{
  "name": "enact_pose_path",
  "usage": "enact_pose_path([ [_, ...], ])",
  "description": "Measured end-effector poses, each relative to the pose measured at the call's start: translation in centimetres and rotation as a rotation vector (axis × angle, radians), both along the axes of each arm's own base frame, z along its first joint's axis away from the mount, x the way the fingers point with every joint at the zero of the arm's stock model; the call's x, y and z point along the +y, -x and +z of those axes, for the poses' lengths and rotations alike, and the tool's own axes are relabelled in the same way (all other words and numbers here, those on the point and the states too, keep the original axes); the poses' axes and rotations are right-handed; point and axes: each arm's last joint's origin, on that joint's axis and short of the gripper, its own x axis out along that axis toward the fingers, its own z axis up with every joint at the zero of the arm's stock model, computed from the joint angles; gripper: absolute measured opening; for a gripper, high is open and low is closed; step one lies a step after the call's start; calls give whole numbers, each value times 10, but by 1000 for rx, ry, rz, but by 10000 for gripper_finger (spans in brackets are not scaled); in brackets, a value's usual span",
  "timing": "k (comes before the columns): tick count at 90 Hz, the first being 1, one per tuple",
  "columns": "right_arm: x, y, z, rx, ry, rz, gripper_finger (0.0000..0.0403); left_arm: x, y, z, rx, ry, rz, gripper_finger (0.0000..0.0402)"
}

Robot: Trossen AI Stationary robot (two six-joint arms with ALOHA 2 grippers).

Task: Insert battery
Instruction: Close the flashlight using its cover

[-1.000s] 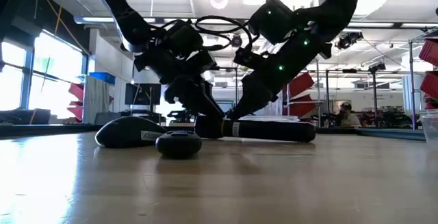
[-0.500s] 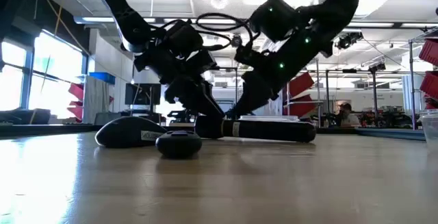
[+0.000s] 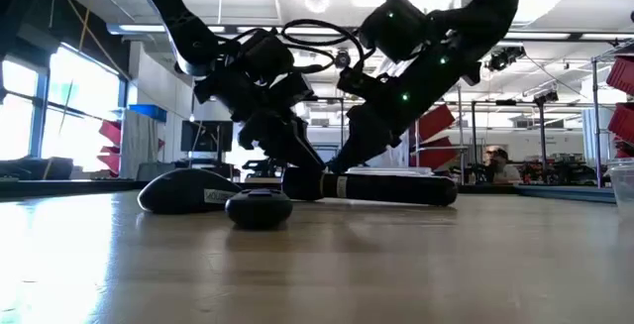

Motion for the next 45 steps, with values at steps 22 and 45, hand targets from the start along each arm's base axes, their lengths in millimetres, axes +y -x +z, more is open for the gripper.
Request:
enact_pose_path([
  [22, -3, 1, 0, 4, 19, -25, 0, 0, 0, 0, -1, 0, 1, 89],
  [45, -3, 2, -1, 28, -3, -16, 0, 0, 0, 0, -1, -1, 1, 89],
])
